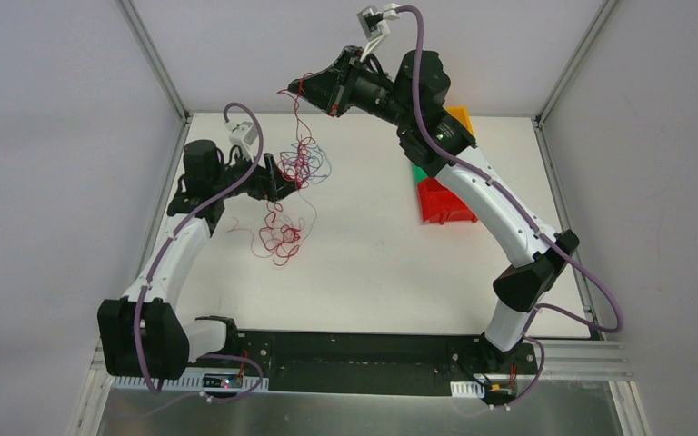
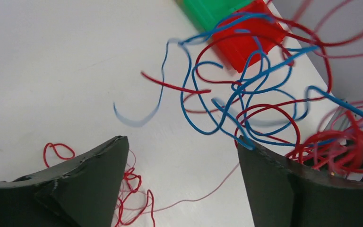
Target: Untangle the cables
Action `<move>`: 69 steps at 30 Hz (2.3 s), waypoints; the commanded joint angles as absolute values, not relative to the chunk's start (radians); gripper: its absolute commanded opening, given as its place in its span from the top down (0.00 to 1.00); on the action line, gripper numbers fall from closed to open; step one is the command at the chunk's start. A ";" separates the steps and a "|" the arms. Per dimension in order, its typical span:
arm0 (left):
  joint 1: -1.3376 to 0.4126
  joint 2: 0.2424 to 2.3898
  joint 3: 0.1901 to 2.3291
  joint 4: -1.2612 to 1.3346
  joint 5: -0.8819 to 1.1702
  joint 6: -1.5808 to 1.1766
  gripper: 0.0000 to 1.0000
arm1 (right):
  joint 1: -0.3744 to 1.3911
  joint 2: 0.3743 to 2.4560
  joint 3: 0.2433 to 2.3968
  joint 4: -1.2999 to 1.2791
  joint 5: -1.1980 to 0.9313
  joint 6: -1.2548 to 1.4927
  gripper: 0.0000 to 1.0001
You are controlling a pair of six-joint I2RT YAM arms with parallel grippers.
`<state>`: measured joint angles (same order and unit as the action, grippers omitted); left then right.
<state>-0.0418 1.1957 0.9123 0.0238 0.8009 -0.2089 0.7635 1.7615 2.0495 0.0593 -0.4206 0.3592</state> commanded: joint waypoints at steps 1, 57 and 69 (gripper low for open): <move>-0.010 0.970 0.971 -0.165 0.836 -0.065 0.06 | 0.753 1.730 2.033 0.094 -0.413 0.373 1.00; 0.246 1.184 0.715 -0.266 0.704 0.411 0.74 | 0.575 1.786 2.475 0.118 -0.241 0.594 1.00; 0.456 1.316 0.771 -0.386 0.634 0.651 1.00 | 0.443 1.728 2.423 0.108 -0.250 0.633 1.00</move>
<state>0.3775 1.2579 0.7689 -0.2344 0.7780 0.5125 0.5053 1.8446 2.3894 -0.1127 -0.3256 0.5694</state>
